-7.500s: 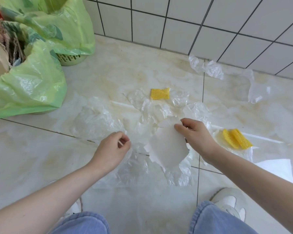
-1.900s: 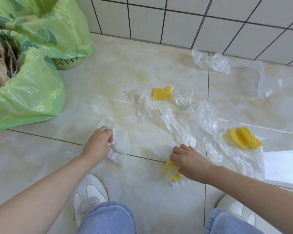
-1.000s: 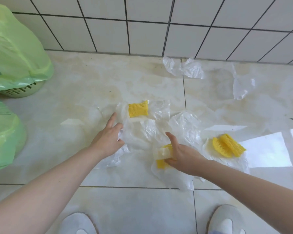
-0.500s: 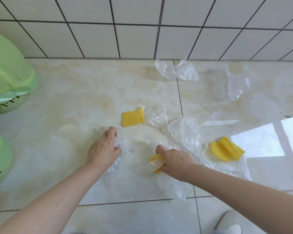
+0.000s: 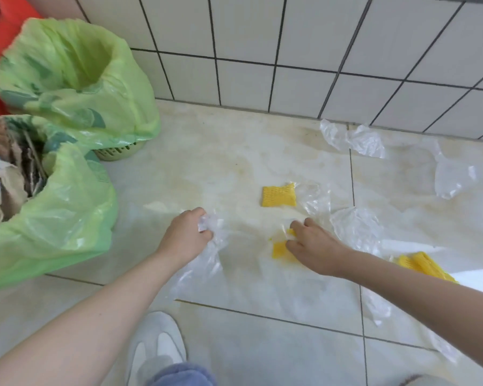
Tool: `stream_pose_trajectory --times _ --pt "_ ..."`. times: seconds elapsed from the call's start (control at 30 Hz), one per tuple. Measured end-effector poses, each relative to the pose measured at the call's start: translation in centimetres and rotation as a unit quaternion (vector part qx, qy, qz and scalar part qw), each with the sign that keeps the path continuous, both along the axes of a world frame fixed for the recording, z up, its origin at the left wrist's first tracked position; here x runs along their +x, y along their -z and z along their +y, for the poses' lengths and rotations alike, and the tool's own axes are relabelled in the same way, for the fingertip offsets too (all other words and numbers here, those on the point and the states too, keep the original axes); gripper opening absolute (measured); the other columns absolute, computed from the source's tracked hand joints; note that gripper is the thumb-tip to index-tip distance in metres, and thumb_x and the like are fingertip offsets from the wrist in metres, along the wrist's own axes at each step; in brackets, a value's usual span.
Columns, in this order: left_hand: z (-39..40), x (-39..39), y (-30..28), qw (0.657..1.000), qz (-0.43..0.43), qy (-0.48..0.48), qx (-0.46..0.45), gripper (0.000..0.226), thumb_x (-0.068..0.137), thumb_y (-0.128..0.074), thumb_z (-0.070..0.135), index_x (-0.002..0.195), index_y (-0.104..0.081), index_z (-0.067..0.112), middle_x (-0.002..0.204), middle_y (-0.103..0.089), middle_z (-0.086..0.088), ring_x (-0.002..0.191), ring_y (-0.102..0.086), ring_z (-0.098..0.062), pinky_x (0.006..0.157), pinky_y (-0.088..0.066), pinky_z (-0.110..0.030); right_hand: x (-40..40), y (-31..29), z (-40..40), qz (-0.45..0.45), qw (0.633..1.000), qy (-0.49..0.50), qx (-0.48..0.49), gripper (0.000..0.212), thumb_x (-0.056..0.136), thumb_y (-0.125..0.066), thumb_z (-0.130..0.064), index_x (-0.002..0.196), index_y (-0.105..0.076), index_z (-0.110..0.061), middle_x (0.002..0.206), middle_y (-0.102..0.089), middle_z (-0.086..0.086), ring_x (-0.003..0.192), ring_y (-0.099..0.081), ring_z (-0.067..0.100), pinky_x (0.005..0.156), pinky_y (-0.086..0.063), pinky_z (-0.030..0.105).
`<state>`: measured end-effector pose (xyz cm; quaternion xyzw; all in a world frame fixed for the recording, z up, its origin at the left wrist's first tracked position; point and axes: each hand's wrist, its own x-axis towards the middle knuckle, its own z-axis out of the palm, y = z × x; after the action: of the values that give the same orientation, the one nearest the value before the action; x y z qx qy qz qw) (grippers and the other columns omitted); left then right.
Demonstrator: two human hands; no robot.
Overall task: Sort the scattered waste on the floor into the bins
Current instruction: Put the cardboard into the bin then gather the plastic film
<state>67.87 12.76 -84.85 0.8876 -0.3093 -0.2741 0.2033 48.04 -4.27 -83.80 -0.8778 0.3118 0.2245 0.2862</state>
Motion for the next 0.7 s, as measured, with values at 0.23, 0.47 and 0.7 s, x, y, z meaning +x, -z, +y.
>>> stream_pose_trajectory --times 0.23,0.47,0.7 --pt "0.2 3.4 -4.8 0.997 -0.029 -0.066 -0.029 0.041 0.087 -0.058 0.023 0.125 -0.051 0.008 0.133 -0.056 -0.006 0.108 -0.055 -0.030 0.077 -0.035 -0.025 5.7 -4.6 0.4 -0.058 0.995 0.057 0.060 0.015 0.092 -0.044 -0.021 0.085 -0.050 -0.010 0.084 -0.052 0.005 0.085 -0.049 0.026 0.068 -0.035 0.030" --pt "-1.2 11.6 -13.2 0.989 -0.097 -0.079 -0.080 0.054 0.092 -0.055 0.019 0.143 -0.037 0.011 0.146 -0.044 -0.006 0.125 -0.047 -0.028 0.091 -0.035 -0.027 15.6 -10.9 -0.5 -0.142 0.980 0.076 0.113 0.006 0.086 -0.051 -0.014 0.089 -0.056 -0.013 0.077 -0.053 0.007 0.068 -0.053 0.025 0.051 -0.043 0.027" --pt "-1.7 22.1 -17.6 0.962 -0.136 -0.191 -0.142 0.043 0.086 -0.054 0.009 0.129 -0.051 0.006 0.129 -0.056 -0.017 0.110 -0.056 -0.036 0.075 -0.041 -0.030 26.2 -16.1 -0.6 -0.244 0.952 0.108 0.147 0.016 0.086 -0.038 -0.009 0.083 -0.052 -0.013 0.070 -0.062 0.009 0.056 -0.066 0.030 0.056 -0.061 0.034"
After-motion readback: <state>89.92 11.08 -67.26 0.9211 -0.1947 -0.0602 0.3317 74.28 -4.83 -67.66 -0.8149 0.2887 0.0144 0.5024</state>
